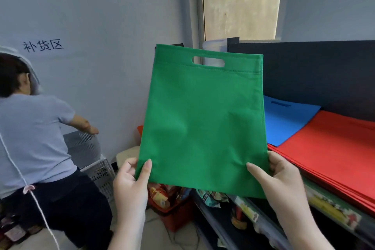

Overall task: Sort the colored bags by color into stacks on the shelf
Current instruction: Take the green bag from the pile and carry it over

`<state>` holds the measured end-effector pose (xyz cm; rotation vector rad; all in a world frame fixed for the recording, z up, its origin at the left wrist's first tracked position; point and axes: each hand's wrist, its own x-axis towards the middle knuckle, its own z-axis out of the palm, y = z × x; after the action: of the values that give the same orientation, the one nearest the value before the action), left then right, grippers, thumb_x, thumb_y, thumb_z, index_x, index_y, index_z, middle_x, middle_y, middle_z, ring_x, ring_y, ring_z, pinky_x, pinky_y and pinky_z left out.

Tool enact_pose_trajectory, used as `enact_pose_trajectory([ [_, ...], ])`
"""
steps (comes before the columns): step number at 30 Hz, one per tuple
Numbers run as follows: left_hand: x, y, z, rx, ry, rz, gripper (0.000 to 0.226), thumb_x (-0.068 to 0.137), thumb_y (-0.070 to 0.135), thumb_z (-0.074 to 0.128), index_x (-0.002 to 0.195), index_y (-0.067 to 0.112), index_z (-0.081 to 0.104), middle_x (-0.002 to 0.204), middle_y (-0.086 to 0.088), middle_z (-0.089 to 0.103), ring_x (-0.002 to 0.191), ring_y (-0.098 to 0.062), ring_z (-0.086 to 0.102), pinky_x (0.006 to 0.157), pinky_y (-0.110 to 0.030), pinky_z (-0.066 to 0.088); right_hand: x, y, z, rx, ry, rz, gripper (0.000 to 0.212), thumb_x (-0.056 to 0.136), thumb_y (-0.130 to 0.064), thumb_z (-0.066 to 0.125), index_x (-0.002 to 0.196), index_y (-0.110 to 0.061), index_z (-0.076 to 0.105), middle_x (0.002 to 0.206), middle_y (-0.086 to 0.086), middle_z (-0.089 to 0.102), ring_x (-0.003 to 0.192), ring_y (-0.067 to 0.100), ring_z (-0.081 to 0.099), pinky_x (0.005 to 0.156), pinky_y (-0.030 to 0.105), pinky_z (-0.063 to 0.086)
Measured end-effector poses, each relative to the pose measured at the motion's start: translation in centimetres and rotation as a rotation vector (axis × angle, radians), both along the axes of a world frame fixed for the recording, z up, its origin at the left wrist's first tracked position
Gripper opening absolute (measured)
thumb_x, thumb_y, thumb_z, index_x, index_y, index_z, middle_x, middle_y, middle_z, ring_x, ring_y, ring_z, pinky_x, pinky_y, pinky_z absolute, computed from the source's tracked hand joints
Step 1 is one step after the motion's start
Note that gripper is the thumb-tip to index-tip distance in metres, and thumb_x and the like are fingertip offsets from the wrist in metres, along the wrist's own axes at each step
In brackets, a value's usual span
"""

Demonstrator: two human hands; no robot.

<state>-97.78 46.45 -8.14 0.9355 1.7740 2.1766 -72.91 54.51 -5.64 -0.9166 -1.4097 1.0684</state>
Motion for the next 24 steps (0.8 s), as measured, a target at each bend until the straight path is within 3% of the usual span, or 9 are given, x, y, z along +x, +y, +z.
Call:
enact_pose_trajectory([
  [4,-2.1,4.8,0.6,0.000,0.013,-0.002,0.012,0.089,0.014,0.063,0.082,0.024,0.062,0.082,0.012,0.074,0.077,-0.003,0.069,0.073,-0.035,0.051,-2.3,4.9,0.3,0.008,-0.002,-0.024,0.018,0.085,-0.004,0.066,0.083,-0.021,0.070,0.081,-0.013,0.074,0.074,0.003,0.070,0.057,0.012,0.051],
  [9,-5.3,11.2,0.9,-0.006,0.039,-0.031,0.008,0.088,0.014,0.063,0.084,0.021,0.060,0.085,0.010,0.073,0.080,-0.002,0.069,0.070,-0.027,0.053,-4.9,10.0,1.1,0.025,-0.082,-0.095,0.014,0.085,-0.010,0.066,0.075,-0.020,0.067,0.072,-0.015,0.071,0.063,-0.003,0.065,0.052,0.009,0.046],
  [12,-7.3,15.4,1.3,-0.018,0.062,-0.063,0.010,0.088,0.017,0.063,0.082,0.023,0.059,0.083,0.015,0.073,0.081,-0.004,0.069,0.072,-0.029,0.051,-6.6,12.9,1.6,0.030,-0.129,-0.163,0.014,0.086,-0.014,0.067,0.073,-0.020,0.066,0.072,-0.012,0.071,0.064,0.004,0.066,0.058,0.022,0.053],
  [15,-9.7,20.1,1.7,-0.029,0.093,-0.119,0.009,0.088,0.022,0.063,0.083,0.027,0.058,0.085,0.011,0.072,0.085,-0.008,0.068,0.075,-0.032,0.053,-8.7,15.8,1.9,0.050,-0.210,-0.271,0.013,0.085,-0.016,0.068,0.072,-0.019,0.065,0.069,-0.011,0.069,0.065,0.009,0.064,0.058,0.025,0.051],
  [19,-13.1,26.9,2.6,-0.044,0.147,-0.215,0.010,0.089,0.021,0.062,0.085,0.029,0.058,0.095,0.006,0.072,0.092,-0.012,0.067,0.078,-0.035,0.054,-11.8,19.9,2.3,0.023,-0.287,-0.413,0.012,0.085,-0.018,0.069,0.074,-0.014,0.065,0.071,0.005,0.069,0.075,0.030,0.065,0.069,0.048,0.052],
  [21,-14.7,30.2,3.1,-0.051,0.202,-0.258,0.012,0.090,0.019,0.062,0.084,0.029,0.056,0.096,0.000,0.071,0.091,-0.014,0.067,0.076,-0.033,0.054,-13.3,22.0,2.4,0.016,-0.347,-0.488,0.015,0.086,-0.019,0.067,0.073,-0.014,0.063,0.070,0.009,0.067,0.073,0.032,0.062,0.068,0.047,0.050],
  [24,-16.8,34.9,3.6,-0.074,0.325,-0.297,0.016,0.090,0.019,0.061,0.082,0.030,0.053,0.084,0.009,0.068,0.076,-0.004,0.066,0.059,-0.019,0.051,-15.4,24.9,2.4,-0.006,-0.466,-0.580,0.024,0.089,-0.023,0.064,0.069,-0.010,0.058,0.064,0.009,0.062,0.069,0.031,0.058,0.062,0.042,0.047],
])
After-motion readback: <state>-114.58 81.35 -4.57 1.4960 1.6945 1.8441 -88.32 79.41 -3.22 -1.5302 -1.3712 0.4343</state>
